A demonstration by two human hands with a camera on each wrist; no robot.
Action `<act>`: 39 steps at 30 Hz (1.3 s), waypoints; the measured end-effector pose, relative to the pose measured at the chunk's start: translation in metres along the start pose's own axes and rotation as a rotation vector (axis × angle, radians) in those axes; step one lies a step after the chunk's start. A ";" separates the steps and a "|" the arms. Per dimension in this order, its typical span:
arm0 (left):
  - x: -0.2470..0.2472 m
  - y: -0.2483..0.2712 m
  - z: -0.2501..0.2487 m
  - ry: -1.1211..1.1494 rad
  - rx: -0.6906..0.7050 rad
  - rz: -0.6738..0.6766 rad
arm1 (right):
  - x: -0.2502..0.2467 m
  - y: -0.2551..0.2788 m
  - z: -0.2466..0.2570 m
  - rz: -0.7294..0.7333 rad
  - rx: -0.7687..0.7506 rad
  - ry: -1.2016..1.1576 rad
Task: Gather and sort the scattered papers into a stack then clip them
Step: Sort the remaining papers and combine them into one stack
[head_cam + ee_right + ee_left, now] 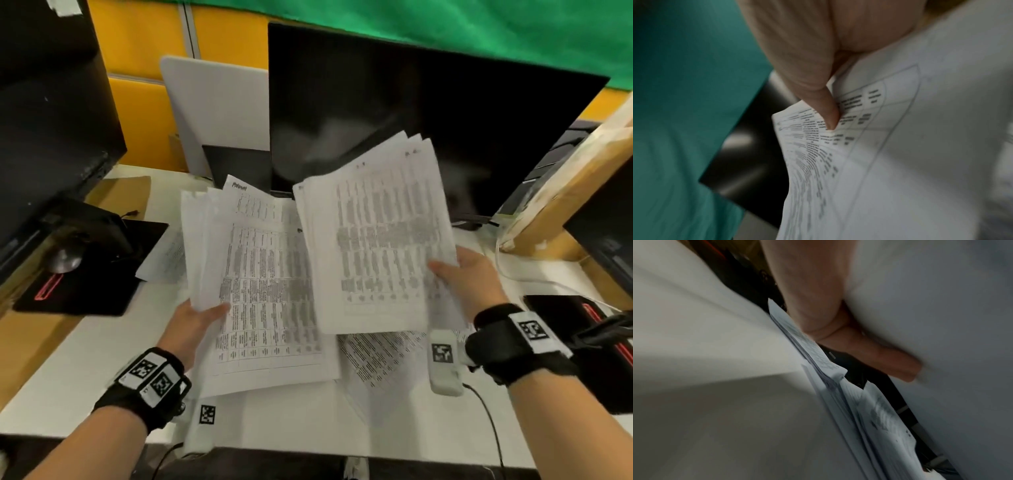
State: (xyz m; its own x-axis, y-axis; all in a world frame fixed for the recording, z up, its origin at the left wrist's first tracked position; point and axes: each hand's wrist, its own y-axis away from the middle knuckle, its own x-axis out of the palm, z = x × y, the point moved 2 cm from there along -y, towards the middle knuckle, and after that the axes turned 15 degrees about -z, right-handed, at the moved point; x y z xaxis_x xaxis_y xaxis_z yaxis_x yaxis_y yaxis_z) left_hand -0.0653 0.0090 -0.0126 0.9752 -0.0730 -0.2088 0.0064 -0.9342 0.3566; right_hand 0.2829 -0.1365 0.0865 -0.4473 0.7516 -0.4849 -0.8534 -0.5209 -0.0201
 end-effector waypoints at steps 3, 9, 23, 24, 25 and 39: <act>0.014 0.008 0.000 0.060 -0.001 0.009 | 0.033 0.022 -0.018 0.181 0.144 -0.097; 0.036 0.019 0.001 0.109 -0.050 0.048 | 0.096 0.057 -0.045 0.483 0.353 -0.298; 0.018 0.006 -0.002 0.005 0.078 -0.082 | 0.084 -0.013 -0.111 0.131 -0.020 0.730; 0.020 0.006 -0.003 0.000 0.079 -0.079 | 0.082 -0.014 -0.111 0.125 -0.014 0.680; 0.023 0.006 -0.003 -0.006 0.079 -0.073 | 0.079 -0.015 -0.111 0.126 -0.012 0.617; 0.041 -0.007 -0.009 -0.029 0.090 -0.057 | -0.004 -0.030 -0.164 -0.213 0.392 0.677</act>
State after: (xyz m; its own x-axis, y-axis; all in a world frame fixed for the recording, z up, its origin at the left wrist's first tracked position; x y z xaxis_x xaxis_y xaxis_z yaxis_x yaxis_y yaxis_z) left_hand -0.0237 0.0155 -0.0152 0.9670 -0.0282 -0.2534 0.0402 -0.9645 0.2609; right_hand 0.3542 -0.1904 -0.0541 -0.1133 0.3448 -0.9318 -0.9899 -0.1201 0.0758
